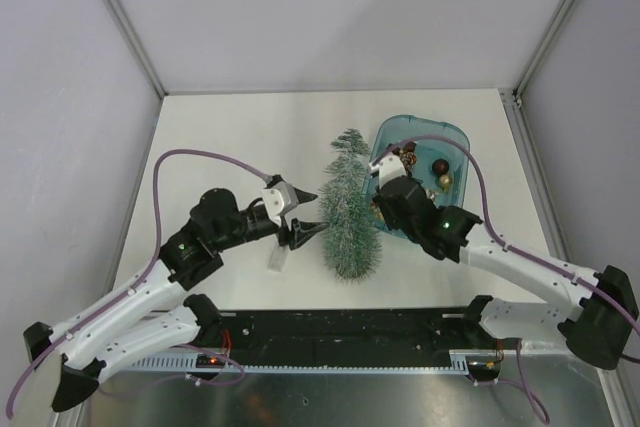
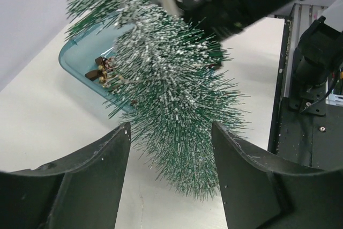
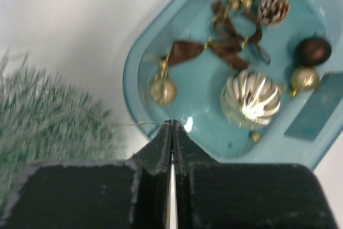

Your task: Decorate the small christmas tree

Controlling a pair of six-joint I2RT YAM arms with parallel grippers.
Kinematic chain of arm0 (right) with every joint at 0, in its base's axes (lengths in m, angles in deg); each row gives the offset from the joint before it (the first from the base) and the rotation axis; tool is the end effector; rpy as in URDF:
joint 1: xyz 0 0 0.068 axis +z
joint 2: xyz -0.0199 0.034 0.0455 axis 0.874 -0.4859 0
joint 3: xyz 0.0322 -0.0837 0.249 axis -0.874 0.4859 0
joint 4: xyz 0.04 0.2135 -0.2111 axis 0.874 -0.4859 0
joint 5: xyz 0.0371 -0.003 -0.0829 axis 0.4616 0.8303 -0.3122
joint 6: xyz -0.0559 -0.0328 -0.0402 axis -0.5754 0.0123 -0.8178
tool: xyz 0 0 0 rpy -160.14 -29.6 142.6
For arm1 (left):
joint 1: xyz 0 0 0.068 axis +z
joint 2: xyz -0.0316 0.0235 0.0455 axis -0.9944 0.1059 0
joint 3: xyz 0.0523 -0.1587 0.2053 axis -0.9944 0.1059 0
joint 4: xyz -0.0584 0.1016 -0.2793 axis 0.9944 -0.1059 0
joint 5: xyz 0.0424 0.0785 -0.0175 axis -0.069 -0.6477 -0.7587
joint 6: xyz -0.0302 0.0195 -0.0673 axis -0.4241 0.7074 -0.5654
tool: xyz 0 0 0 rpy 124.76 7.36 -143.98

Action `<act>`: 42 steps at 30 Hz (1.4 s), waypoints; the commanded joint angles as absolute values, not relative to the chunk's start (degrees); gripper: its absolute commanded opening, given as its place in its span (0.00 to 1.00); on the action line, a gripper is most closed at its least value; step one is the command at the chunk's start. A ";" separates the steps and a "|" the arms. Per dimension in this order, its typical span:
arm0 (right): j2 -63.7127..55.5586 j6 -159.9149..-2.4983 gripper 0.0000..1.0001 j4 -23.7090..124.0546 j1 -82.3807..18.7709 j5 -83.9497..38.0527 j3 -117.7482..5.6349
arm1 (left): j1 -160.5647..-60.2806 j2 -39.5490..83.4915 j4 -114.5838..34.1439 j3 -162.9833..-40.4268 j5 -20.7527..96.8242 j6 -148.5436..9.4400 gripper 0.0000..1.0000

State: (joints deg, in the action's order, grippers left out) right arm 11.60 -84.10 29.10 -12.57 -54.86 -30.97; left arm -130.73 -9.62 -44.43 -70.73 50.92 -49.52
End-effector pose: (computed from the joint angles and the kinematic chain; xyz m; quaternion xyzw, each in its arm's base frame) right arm 0.2291 0.2178 0.2507 -0.2426 0.8441 0.0252 0.4776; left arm 0.1615 -0.2060 0.3261 0.4455 0.5831 -0.3462 0.5846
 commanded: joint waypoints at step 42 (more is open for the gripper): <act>34.32 -49.61 0.40 39.04 16.24 -50.72 -16.98 | -126.99 -16.32 -40.37 -65.00 61.42 -58.24 0.62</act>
